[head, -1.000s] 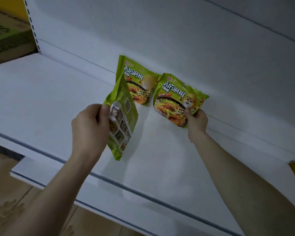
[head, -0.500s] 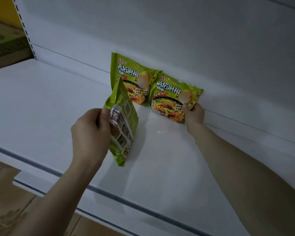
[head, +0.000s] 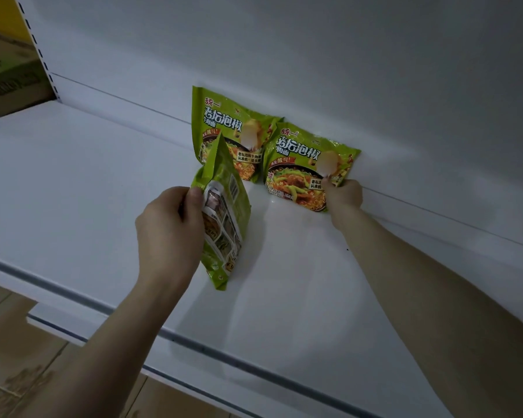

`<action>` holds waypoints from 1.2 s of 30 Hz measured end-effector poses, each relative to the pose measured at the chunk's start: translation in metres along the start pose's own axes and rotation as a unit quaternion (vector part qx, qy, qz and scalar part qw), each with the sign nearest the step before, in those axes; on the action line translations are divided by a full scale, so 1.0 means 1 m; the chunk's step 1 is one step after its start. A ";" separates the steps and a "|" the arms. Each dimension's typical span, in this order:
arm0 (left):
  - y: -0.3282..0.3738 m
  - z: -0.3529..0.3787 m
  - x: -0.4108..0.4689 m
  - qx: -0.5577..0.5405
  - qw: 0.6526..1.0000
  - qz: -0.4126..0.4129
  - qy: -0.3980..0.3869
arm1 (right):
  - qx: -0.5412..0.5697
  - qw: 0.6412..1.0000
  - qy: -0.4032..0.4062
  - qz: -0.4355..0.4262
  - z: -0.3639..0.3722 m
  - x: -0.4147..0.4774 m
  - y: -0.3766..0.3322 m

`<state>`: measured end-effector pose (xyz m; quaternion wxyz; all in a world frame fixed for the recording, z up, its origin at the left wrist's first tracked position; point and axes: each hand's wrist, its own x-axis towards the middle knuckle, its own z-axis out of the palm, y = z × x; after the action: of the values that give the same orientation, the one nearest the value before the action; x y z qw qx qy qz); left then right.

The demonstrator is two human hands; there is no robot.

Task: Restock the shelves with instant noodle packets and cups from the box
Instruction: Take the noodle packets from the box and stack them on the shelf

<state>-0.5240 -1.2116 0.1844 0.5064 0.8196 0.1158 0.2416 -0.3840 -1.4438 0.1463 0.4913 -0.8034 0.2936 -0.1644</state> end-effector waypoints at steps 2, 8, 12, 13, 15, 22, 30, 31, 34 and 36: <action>0.001 0.001 0.000 -0.004 1.000 0.001 -0.002 | 0.006 1.000 -0.002 0.003 -0.001 -0.002 0.000; 0.008 0.000 0.001 -0.041 0.999 -0.025 -0.008 | 0.013 0.994 0.060 -0.086 -0.014 -0.043 -0.013; 0.016 0.002 0.007 -0.115 0.990 -0.082 -0.013 | 0.143 0.959 -0.156 -0.188 -0.027 -0.102 -0.020; 0.018 0.003 0.008 -0.127 0.987 -0.098 -0.018 | 0.141 0.938 -0.242 -0.203 -0.031 -0.116 -0.019; 0.024 0.004 0.011 -0.158 0.978 -0.131 -0.027 | 0.098 0.890 -0.391 -0.214 -0.035 -0.138 -0.018; 0.034 0.014 0.011 -0.230 0.956 -0.174 -0.059 | 0.088 0.913 -0.294 -0.270 -0.011 -0.156 -0.010; 0.021 0.008 0.008 -0.156 0.976 -0.121 -0.092 | 0.280 0.896 -0.334 -0.085 -0.026 -0.139 -0.009; 0.015 0.007 0.008 -0.142 0.975 -0.149 -0.087 | 0.313 0.882 -0.347 -0.052 -0.027 -0.139 -0.009; 0.007 0.008 0.003 -0.147 0.952 -0.245 -0.114 | 0.388 0.838 -0.384 0.017 -0.031 -0.138 -0.010; 0.006 0.008 0.001 -0.209 0.921 -0.299 -0.140 | 0.404 0.818 -0.409 0.034 -0.033 -0.138 -0.010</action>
<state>-0.5193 -1.2204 0.1873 0.7260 0.6477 0.2304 -0.0192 -0.5062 -1.3756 0.1742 0.8517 -0.5159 0.0003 0.0919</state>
